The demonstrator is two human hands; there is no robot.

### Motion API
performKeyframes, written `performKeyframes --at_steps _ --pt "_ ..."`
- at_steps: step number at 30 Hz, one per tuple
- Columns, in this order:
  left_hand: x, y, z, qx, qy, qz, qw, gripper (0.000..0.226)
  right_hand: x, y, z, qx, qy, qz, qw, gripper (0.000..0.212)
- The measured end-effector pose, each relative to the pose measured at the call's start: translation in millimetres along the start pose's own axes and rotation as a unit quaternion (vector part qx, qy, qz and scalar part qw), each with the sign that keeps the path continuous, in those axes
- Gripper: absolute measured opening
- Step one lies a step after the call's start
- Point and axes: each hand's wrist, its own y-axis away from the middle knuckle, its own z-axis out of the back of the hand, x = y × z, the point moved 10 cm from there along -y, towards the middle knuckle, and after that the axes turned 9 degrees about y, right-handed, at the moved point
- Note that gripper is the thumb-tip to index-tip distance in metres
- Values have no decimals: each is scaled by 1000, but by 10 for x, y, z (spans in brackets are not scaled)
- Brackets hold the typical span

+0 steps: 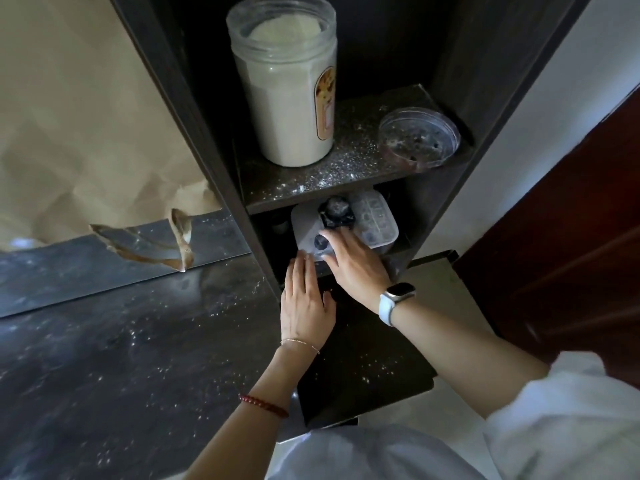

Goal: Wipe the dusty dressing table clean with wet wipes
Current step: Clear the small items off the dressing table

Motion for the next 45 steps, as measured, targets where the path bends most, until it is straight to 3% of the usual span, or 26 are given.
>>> performKeyframes --at_steps 8,13,16,21,24,28,31,34,36,41,45 --pt "21 27 -15 8 9 3 1000 68 116 -107 -5 -19 112 28 993 46" --pt "33 60 -1 16 23 5 1000 67 114 115 11 -34 111 46 992 57" --pt "45 105 -5 20 35 -3 999 67 125 281 -91 -7 142 75 987 61" --pt "95 101 -51 45 22 -11 999 67 109 237 -212 41 178 47 982 66" --pt "92 119 -73 65 6 -10 998 66 108 243 -195 38 156 42 986 58" --pt "74 290 -176 83 -12 -13 996 60 -56 506 -22 5 100 -10 995 45" --pt "-27 493 -518 157 -50 -42 985 57 -458 1142 58 -26 62 -136 988 45" --pt "-214 737 -948 246 -81 -79 963 53 -894 2206 48 -15 77 -301 950 42" --pt "-440 916 -1347 325 -108 -119 932 52 -1101 3051 121 11 91 -428 899 43" --pt "-1506 1592 -2215 428 -153 -305 837 49 -1057 5121 685 -37 119 -693 710 48" --pt "-2506 2655 -2778 485 -129 -435 748 49 -715 6518 1014 -102 118 -798 582 45"
